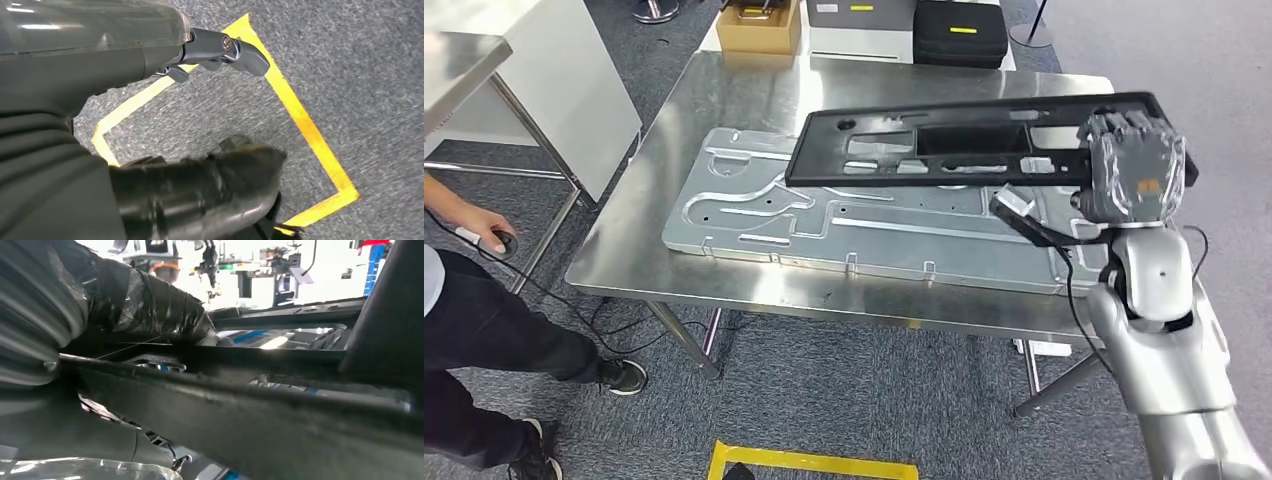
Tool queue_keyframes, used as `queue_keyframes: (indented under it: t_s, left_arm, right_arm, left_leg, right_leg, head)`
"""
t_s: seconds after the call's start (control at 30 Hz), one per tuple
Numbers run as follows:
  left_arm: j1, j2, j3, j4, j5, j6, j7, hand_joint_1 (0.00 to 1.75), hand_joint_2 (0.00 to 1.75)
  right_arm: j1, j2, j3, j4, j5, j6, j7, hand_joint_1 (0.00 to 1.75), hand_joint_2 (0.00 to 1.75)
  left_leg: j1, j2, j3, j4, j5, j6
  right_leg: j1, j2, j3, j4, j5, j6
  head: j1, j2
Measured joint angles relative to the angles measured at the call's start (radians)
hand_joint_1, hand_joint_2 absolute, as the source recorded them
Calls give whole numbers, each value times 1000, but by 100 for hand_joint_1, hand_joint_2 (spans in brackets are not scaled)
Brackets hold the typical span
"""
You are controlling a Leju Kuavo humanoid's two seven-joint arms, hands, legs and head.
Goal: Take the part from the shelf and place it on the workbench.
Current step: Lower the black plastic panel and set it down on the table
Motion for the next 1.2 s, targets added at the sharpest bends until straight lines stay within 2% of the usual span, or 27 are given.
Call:
queue_keyframes:
  t_s: [0.03, 0.07, 0.13, 0.2, 0.27, 0.33, 0.37, 0.4, 0.43, 0.5, 0.53, 0.57, 0.67, 0.73, 0.77, 0.83, 0.87, 0.9, 0.93, 0.97, 1.0, 1.03, 1.07, 1.1, 1.2]
  left_arm:
    - [-3, -1, 0, 0, -3, -1, 2, 0, 0]
    - [-5, -1, 0, 0, -5, -1, 3, 0, 0]
    - [-6, -1, 0, 0, -9, -1, 6, 0, 0]
    - [-7, -1, 0, 0, -17, -2, 9, 0, 0]
    - [-11, -2, 0, 0, -27, -3, 14, 0, 0]
    - [-14, -2, 0, 0, -37, -5, 19, 0, 0]
    - [-15, -2, 0, 0, -42, -6, 22, 0, 0]
    - [-15, -2, 0, 0, -46, -6, 25, 0, 0]
    - [-16, -2, 0, 0, -50, -7, 27, 0, 0]
    - [-21, -2, 0, 0, -56, -9, 31, 0, 0]
    - [-24, -2, 0, 0, -57, -10, 32, 0, 0]
    - [-27, -2, 0, 0, -59, -12, 34, 0, 0]
    - [-32, -3, 0, 0, -62, -15, 36, 0, 0]
    - [-33, -5, 0, -1, -63, -15, 36, 0, 0]
    - [-33, -5, 0, -1, -63, -16, 36, 0, 0]
    - [-34, -6, 0, -1, -65, -17, 37, 0, 0]
    - [-34, -7, 0, -1, -67, -18, 38, 0, 0]
    - [-34, -7, 0, -1, -68, -18, 39, 0, 0]
    - [-34, -8, 0, -2, -70, -19, 41, 0, 0]
    - [-34, -9, 0, -2, -72, -19, 42, 0, 0]
    - [-34, -11, 0, -2, -74, -19, 44, 0, 0]
    - [-34, -11, 0, -2, -77, -19, 46, 0, 0]
    - [-35, -12, 0, -2, -79, -19, 47, 0, 0]
    - [-35, -12, 0, -2, -81, -19, 47, 0, 0]
    - [-36, -14, 0, -2, -85, -20, 48, 0, 0]
  right_arm:
    - [-34, -1, 13, 27, 5, 5, 6, 175, 175]
    - [-63, -2, 25, 51, 8, 9, 11, 175, 175]
    - [-106, -3, 48, 93, 13, 15, 20, 175, 175]
    - [-139, -3, 72, 127, 24, 33, 36, 175, 175]
    - [-181, -1, 99, 164, 40, 63, 61, 175, 175]
    - [-223, 8, 126, 207, 54, 96, 86, 175, 175]
    - [-239, 17, 138, 229, 61, 110, 98, 175, 175]
    - [-252, 29, 151, 252, 68, 123, 108, 175, 175]
    - [-261, 45, 164, 274, 76, 132, 117, 175, 175]
    - [-269, 80, 192, 312, 94, 141, 136, 175, 175]
    - [-270, 98, 207, 330, 101, 143, 146, 175, 175]
    - [-269, 114, 222, 347, 108, 143, 156, 175, 175]
    - [-262, 146, 259, 385, 116, 142, 171, 175, 175]
    - [-262, 156, 273, 399, 115, 143, 171, 175, 175]
    - [-265, 160, 279, 406, 115, 145, 170, 175, 175]
    - [-265, 168, 290, 424, 117, 153, 171, 175, 175]
    - [-260, 174, 297, 436, 121, 157, 174, 175, 175]
    - [-251, 183, 306, 449, 127, 159, 177, 175, 175]
    - [-242, 191, 314, 462, 132, 159, 182, 175, 175]
    - [-232, 200, 321, 475, 136, 159, 187, 175, 175]
    - [-226, 208, 326, 486, 139, 157, 192, 175, 175]
    - [-222, 217, 329, 499, 141, 155, 197, 175, 175]
    - [-219, 226, 333, 511, 143, 152, 201, 175, 175]
    - [-216, 235, 336, 523, 144, 149, 204, 175, 175]
    - [-205, 254, 339, 550, 146, 146, 208, 175, 175]
  left_leg:
    - [-1, -3, -4, 8, -3, -5]
    - [-2, -4, -10, 13, -5, -11]
    - [-5, -6, -19, 16, -3, -20]
    - [-3, -5, -27, 26, -12, -29]
    - [-1, -3, -61, 98, -53, -39]
    - [1, -1, -126, 232, -108, -45]
    - [2, -1, -155, 285, -121, -46]
    - [2, -1, -169, 304, -114, -44]
    - [2, -1, -163, 283, -88, -41]
    - [0, -1, -107, 151, -11, -29]
    - [-3, -1, -78, 87, 14, -22]
    - [-5, -1, -58, 43, 26, -17]
    - [-7, -2, -43, 10, 25, -11]
    - [-2, -3, -34, -7, 32, -3]
    - [1, -2, -30, -14, 34, 1]
    - [1, -2, -28, -17, 34, 6]
    - [1, -2, -27, -16, 33, 7]
    - [1, -2, -27, -15, 32, 7]
    - [1, -2, -27, -12, 30, 6]
    - [1, -3, -26, -8, 26, 4]
    - [1, -3, -26, -3, 22, 1]
    - [-1, -3, -28, 3, 17, -4]
    - [-2, -2, -30, 8, 14, -8]
    - [-4, -2, -31, 10, 12, -13]
    - [-4, -1, -32, 12, 9, -26]
  right_leg:
    - [0, 1, 24, -57, 18, -2]
    - [2, 2, 35, -87, 23, -7]
    - [6, 4, 34, -99, 16, -20]
    - [3, 4, 33, -101, 20, -33]
    - [1, 3, 36, -105, 22, -45]
    - [4, 2, 36, -104, 20, -51]
    - [6, 2, 37, -104, 19, -52]
    - [8, 4, 39, -104, 18, -54]
    - [10, 6, 41, -104, 17, -55]
    - [13, 10, 49, -104, 13, -56]
    - [15, 12, 50, -105, 11, -55]
    - [16, 13, 51, -105, 11, -52]
    - [16, 12, 51, -113, 12, -36]
    - [16, 8, 45, -96, -5, -26]
    - [16, 7, 28, -60, -26, -22]
    - [14, 5, -34, 63, -82, -17]
    - [13, 5, -66, 121, -98, -14]
    - [12, 5, -87, 151, -97, -12]
    - [11, 5, -89, 144, -77, -11]
    - [9, 4, -72, 97, -40, -12]
    - [8, 4, -43, 27, -3, -14]
    - [10, 3, -15, -36, 23, -17]
    - [11, 3, 7, -82, 37, -21]
    - [14, 4, 16, -102, 37, -25]
    - [14, 3, 21, -109, 38, -40]
  head:
    - [0, 0]
    - [0, 0]
    - [0, 0]
    - [0, 0]
    - [0, 0]
    - [-1, 0]
    - [0, 0]
    - [0, 0]
    - [0, 0]
    - [0, 0]
    - [0, 0]
    - [0, 0]
    - [0, 0]
    - [0, 0]
    - [1, 0]
    - [1, 0]
    - [1, 0]
    - [1, 0]
    - [1, 0]
    - [1, 0]
    - [1, 0]
    - [1, 0]
    - [1, 0]
    - [0, 0]
    - [0, 0]
